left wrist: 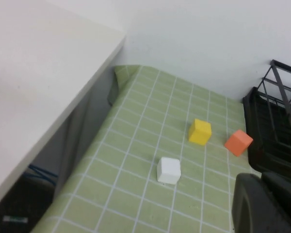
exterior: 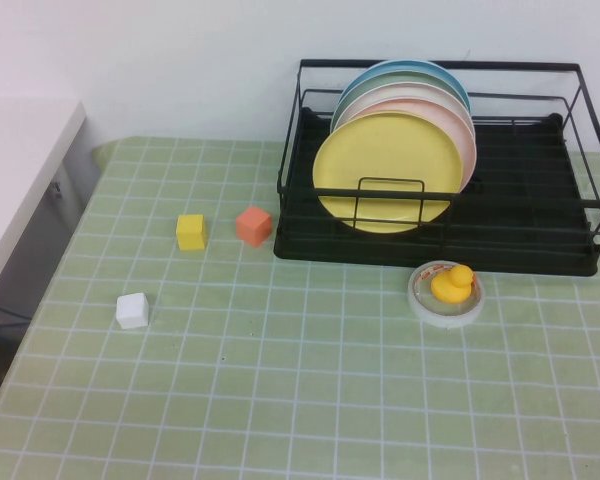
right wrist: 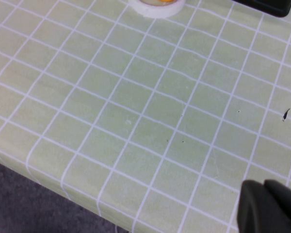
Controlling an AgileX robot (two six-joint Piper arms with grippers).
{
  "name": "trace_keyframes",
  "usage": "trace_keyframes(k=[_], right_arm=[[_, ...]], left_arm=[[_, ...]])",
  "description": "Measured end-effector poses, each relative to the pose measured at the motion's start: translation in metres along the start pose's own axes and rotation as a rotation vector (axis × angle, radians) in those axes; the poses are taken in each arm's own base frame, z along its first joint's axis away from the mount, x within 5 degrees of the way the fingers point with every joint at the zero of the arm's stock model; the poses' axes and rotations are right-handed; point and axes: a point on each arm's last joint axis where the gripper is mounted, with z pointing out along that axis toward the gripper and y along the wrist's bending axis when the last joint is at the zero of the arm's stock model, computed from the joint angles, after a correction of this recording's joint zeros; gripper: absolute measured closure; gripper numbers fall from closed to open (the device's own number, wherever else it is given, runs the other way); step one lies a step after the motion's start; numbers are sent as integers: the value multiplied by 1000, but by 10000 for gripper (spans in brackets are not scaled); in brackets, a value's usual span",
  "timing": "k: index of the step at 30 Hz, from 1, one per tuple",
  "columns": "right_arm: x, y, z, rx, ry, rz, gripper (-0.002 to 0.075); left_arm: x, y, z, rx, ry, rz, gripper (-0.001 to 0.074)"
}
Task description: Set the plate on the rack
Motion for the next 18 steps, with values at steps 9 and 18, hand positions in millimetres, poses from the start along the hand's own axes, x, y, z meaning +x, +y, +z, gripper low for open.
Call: trace_keyframes(k=[9, 18], right_arm=[[0, 0, 0, -1, 0, 0, 726], [0, 0, 0, -1, 0, 0, 726]], left_arm=[[56, 22, 9, -3, -18, -63, 736], [74, 32, 11, -30, -31, -101, 736]])
